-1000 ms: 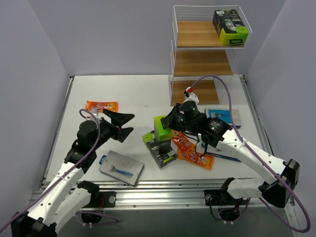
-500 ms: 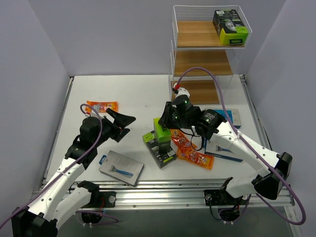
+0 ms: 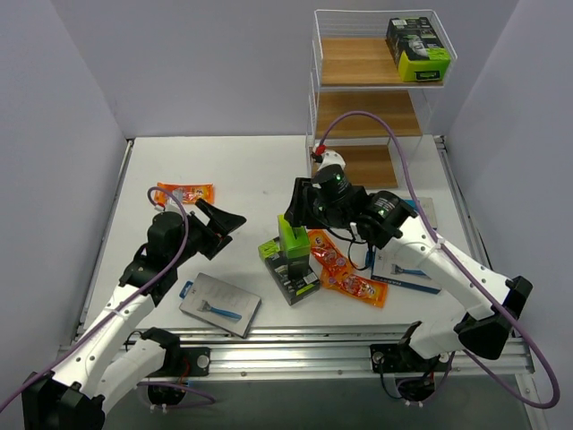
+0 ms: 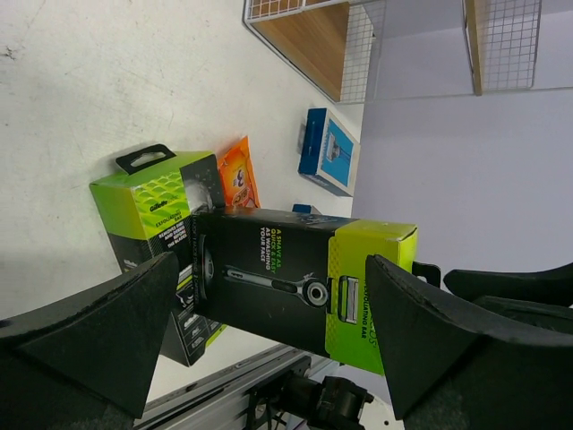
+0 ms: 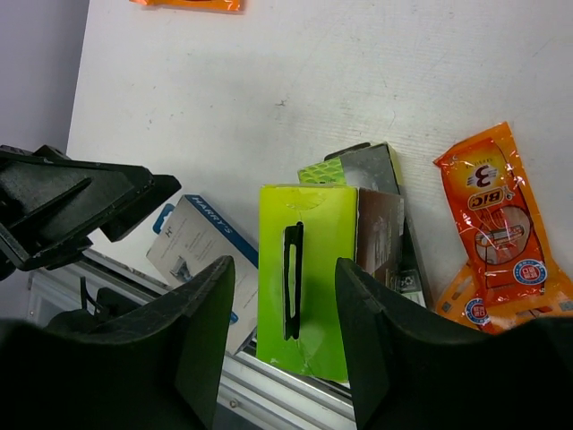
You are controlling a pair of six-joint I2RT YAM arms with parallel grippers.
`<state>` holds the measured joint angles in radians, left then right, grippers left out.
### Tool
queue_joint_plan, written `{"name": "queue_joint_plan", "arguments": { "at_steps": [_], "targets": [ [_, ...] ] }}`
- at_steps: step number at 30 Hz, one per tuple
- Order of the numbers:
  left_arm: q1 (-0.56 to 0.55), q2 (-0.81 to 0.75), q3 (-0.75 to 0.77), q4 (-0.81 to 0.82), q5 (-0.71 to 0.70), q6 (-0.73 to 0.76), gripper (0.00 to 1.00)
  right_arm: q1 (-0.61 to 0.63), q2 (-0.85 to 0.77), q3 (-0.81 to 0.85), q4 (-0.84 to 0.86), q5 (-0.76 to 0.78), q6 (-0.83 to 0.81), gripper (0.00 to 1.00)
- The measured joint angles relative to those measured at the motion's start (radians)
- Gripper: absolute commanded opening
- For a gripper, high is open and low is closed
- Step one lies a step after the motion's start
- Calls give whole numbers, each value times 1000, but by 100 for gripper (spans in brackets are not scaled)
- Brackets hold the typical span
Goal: Place and organize the shaving razors onto the shelf
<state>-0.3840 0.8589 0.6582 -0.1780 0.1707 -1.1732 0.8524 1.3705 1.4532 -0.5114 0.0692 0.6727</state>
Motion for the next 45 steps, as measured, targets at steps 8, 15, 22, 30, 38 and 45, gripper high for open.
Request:
{"name": "queue_joint_plan", "arguments": {
  "at_steps": [8,15,22,30,38,45],
  "targets": [
    [0,0,1,-23,-4,39,94,48,74,103,-92,67,-32,65],
    [2,0,24,-63,-15,85,94,87,140,134,-173,141,-43,68],
    [2,0,31,-74,-18,106,94,98,182,143,-208,171,-47,69],
    [8,0,31,-76,-17,109,94,98,203,151,-233,186,-52,57],
    [14,2,31,-76,-13,117,94,98,224,169,-238,183,-65,48],
    [20,17,31,-78,-1,135,94,98,228,172,-238,177,-73,41]
  ]
}}
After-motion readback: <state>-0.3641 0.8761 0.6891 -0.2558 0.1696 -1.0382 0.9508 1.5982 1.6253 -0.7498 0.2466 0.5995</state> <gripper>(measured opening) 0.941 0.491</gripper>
